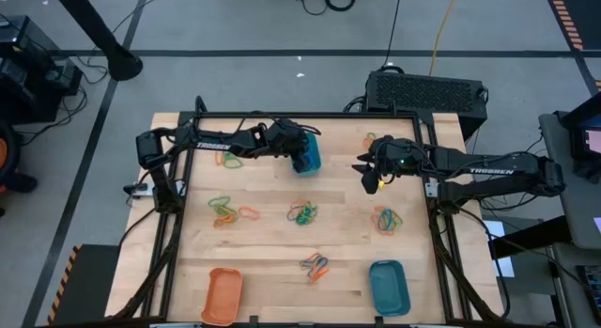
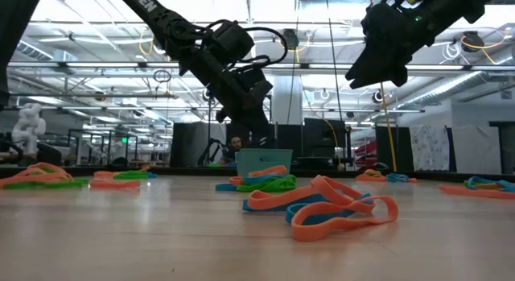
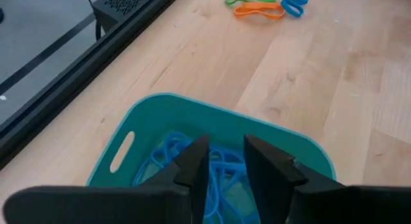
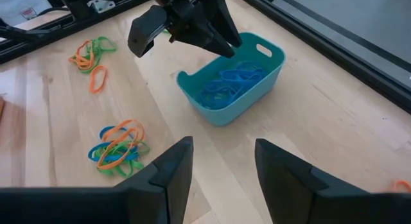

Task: Sort rubber bands into baskets
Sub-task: Put the blue rubber band into the top blue bin

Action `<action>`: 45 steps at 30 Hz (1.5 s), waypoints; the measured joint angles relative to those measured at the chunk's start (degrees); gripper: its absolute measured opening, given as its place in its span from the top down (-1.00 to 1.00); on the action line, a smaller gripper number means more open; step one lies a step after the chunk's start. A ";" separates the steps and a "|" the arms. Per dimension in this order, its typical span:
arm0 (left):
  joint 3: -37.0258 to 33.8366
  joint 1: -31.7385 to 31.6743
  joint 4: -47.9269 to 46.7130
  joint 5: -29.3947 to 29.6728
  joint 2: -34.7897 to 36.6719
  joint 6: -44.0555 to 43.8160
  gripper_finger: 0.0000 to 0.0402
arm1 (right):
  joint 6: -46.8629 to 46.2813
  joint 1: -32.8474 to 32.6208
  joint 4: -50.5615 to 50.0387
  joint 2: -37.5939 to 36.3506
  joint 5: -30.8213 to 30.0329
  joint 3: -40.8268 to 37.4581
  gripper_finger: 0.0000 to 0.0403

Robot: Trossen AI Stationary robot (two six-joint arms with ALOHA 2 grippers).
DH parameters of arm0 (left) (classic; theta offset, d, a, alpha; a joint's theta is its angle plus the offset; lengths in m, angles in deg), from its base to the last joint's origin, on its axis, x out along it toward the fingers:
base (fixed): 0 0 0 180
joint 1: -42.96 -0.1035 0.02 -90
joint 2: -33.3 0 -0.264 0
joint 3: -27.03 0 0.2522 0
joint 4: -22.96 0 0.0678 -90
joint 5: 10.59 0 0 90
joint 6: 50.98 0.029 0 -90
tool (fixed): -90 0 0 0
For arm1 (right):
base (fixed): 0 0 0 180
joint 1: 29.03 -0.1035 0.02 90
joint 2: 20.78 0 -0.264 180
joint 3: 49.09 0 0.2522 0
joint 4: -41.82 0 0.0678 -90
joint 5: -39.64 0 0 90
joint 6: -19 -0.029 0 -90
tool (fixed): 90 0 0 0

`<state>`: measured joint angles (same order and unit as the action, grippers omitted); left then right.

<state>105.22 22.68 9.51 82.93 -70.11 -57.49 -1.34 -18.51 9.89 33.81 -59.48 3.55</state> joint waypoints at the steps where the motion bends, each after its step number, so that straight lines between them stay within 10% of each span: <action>1: 0.02 -0.01 -0.65 -0.10 0.28 0.31 0.47 | -0.18 0.00 -0.02 0.00 0.00 0.00 0.21; 9: 1.04 4.10 -8.46 -8.48 9.43 3.91 0.47 | -2.68 -0.15 0.24 0.00 0.48 0.00 0.21; 18: 1.02 23.54 -13.79 -9.27 16.02 5.43 0.47 | -3.17 -3.96 1.32 0.00 0.44 0.00 0.21; 28: 3.00 42.61 -6.78 3.83 8.44 -1.87 0.47 | -3.02 -9.86 -0.49 0.00 0.02 0.00 0.21; 45: 7.38 39.18 -28.28 13.76 -3.24 -6.38 0.47 | -5.58 -16.02 -1.10 0.60 -3.82 -0.04 0.21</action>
<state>112.60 61.86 -18.77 96.69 -73.35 -63.87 -6.92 -34.53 8.78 34.41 -63.30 3.51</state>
